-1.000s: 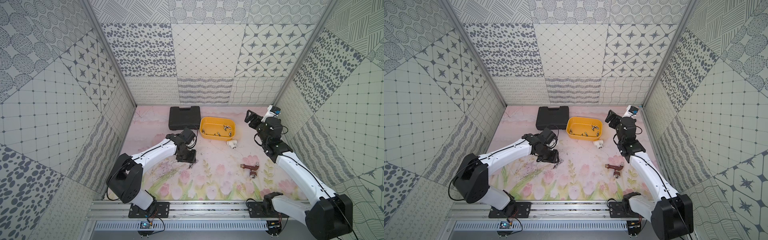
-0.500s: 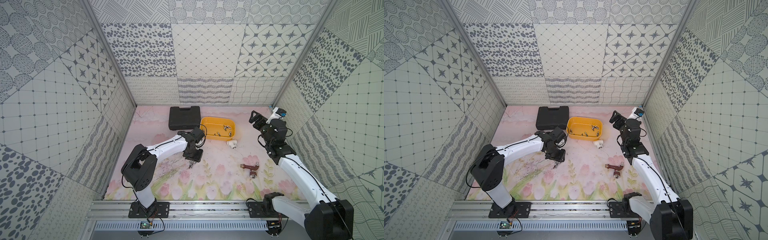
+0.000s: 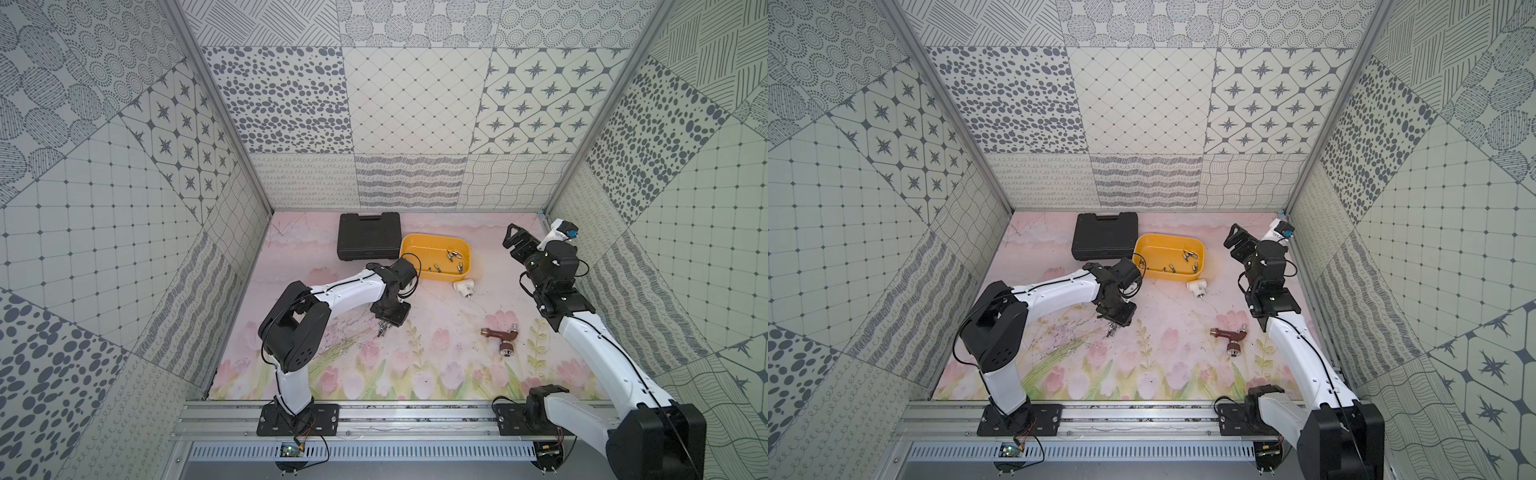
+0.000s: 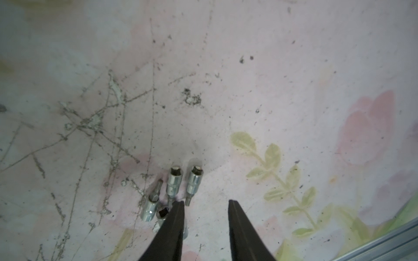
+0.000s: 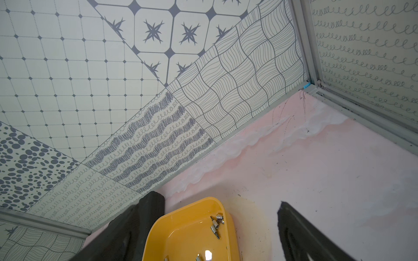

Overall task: Put the bit on the desktop into the storage box
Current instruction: Pick up the screwdriver bit from the center of the board.

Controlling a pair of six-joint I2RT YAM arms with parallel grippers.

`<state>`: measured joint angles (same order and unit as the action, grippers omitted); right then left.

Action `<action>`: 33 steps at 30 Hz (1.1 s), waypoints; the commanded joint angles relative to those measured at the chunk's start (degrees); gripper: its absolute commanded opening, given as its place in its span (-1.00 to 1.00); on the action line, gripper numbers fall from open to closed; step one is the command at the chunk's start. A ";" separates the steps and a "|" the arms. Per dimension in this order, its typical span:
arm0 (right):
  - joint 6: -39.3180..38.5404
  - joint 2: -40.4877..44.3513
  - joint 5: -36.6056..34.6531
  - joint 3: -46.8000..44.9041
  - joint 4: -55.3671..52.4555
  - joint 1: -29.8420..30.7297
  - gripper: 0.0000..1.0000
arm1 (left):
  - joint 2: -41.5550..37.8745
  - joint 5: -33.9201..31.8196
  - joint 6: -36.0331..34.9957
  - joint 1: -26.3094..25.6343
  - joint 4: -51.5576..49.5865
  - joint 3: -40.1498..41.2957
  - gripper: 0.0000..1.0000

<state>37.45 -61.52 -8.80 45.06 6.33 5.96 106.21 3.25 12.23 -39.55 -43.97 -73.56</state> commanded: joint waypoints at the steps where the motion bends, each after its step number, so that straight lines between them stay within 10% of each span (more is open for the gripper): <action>1: 1.08 1.12 1.04 -0.66 2.99 -0.50 0.94 | 0.95 -2.20 -3.41 -0.37 0.09 -0.98 -0.27; 33: 4.28 1.80 2.39 -2.63 4.53 -2.53 0.94 | 4.78 -4.83 -4.49 -2.37 0.22 -1.76 -0.43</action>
<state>41.25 -61.04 -6.68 43.22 7.68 3.75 110.48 -0.32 8.82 -41.19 -43.88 -74.91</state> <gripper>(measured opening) 0.967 0.289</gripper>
